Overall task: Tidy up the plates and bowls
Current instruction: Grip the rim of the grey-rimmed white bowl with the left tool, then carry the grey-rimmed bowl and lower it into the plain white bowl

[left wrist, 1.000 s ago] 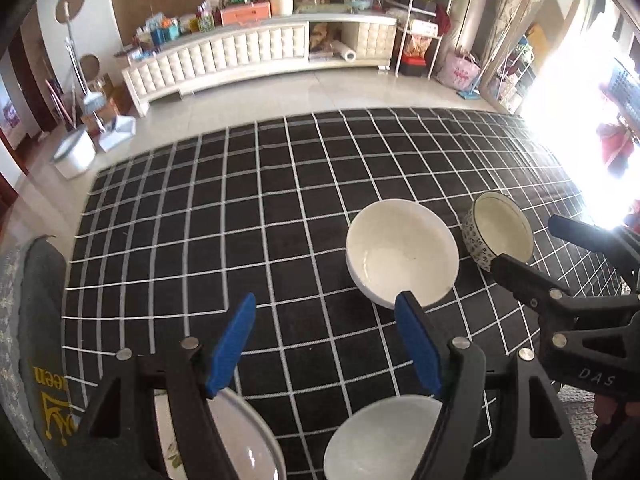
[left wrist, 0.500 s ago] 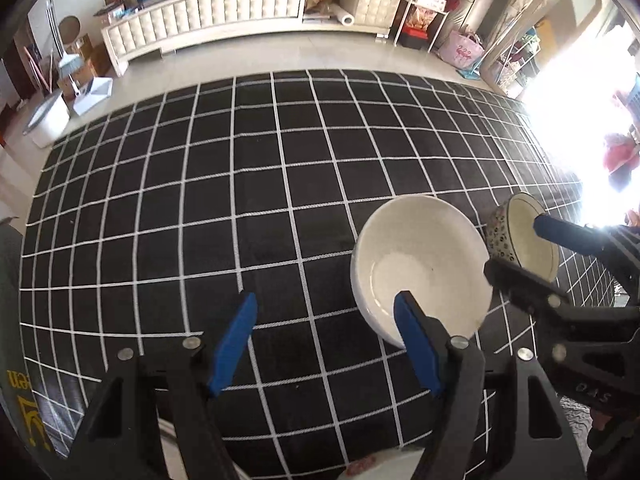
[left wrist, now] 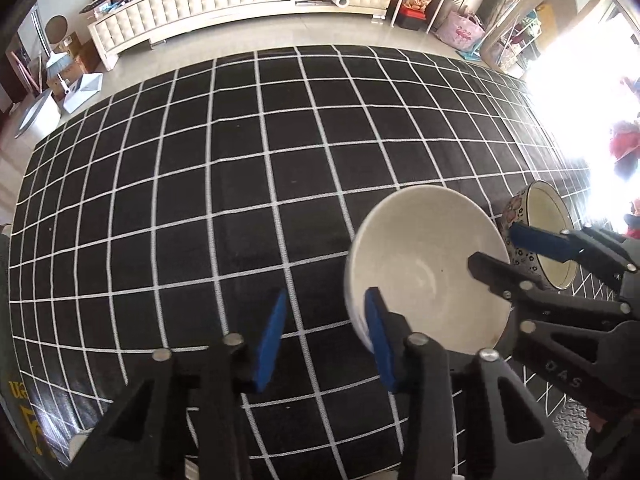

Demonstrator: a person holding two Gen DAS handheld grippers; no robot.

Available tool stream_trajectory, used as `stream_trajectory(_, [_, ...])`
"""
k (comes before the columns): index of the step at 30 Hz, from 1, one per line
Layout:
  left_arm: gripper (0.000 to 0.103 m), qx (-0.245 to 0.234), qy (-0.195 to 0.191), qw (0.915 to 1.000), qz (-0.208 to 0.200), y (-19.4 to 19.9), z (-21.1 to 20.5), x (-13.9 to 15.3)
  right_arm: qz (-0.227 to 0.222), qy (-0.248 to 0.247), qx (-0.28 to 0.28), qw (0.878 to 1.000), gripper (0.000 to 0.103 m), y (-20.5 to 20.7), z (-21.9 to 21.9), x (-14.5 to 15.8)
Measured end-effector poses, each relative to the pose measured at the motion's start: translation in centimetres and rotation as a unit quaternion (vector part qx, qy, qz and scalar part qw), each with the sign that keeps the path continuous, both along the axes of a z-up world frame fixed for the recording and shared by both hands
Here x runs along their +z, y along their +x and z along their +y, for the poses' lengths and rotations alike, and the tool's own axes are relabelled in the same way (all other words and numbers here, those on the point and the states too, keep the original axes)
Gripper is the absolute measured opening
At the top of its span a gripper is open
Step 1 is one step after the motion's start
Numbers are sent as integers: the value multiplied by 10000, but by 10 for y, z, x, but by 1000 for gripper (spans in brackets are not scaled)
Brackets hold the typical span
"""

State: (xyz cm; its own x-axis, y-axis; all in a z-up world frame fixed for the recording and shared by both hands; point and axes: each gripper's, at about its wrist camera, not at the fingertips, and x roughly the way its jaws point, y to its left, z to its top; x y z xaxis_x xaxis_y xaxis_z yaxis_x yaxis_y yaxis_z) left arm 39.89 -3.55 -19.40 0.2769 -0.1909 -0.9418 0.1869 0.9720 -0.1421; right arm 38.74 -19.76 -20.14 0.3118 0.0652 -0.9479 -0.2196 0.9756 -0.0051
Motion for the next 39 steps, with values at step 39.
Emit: stream_trajectory(39, [10,-59,92,9997,239,9,-40,-40,553,903,-818,9910,15,-6,-20,-21])
